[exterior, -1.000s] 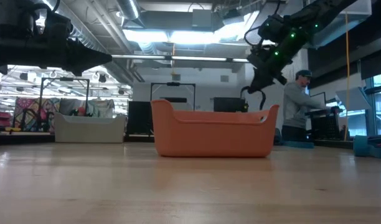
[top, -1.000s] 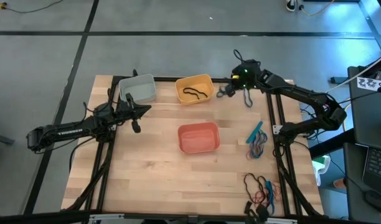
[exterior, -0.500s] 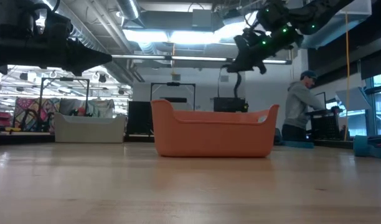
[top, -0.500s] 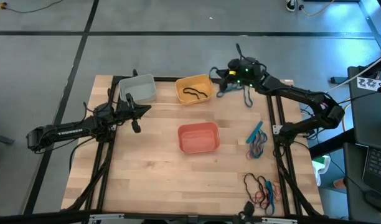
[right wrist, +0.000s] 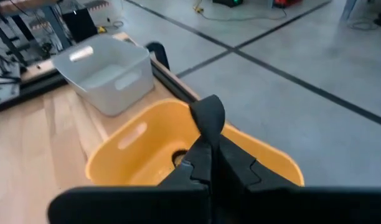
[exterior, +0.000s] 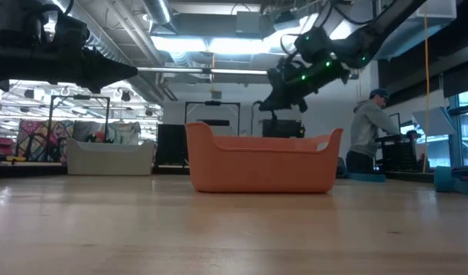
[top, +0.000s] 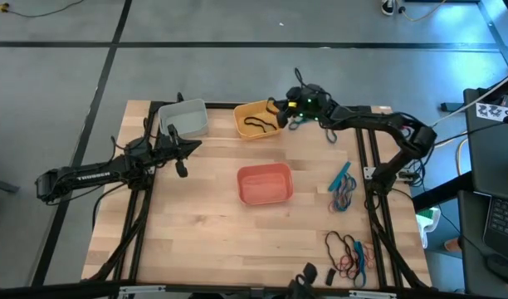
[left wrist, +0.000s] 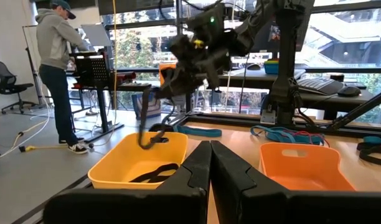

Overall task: Sort rubber bands into baskets
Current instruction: Put the black rubber band into the yellow bin

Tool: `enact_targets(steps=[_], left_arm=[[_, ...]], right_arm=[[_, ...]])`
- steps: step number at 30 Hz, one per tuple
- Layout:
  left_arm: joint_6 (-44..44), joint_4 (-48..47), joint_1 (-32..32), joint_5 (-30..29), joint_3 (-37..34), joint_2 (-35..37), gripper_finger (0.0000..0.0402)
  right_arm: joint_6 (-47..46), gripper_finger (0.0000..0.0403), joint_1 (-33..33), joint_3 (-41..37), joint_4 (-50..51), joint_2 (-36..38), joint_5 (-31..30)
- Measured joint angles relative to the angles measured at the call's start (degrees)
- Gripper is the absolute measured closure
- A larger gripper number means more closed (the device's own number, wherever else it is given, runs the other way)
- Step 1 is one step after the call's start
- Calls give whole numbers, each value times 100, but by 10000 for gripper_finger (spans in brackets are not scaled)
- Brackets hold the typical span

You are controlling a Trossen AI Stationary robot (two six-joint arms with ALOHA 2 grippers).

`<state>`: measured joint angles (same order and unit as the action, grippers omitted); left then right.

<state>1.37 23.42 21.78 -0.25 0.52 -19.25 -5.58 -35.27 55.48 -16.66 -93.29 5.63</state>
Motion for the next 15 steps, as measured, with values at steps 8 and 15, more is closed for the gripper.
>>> enact_targets(steps=[8, 15], left_arm=[[4, 0, 0, 0, 0, 0, 396], [7, -2, 0, 0, 0, 0, 396]], right_arm=[[-14, 388, 0, 0, -31, -489, -77], [-125, 366, 0, -2, 31, -683, -53]])
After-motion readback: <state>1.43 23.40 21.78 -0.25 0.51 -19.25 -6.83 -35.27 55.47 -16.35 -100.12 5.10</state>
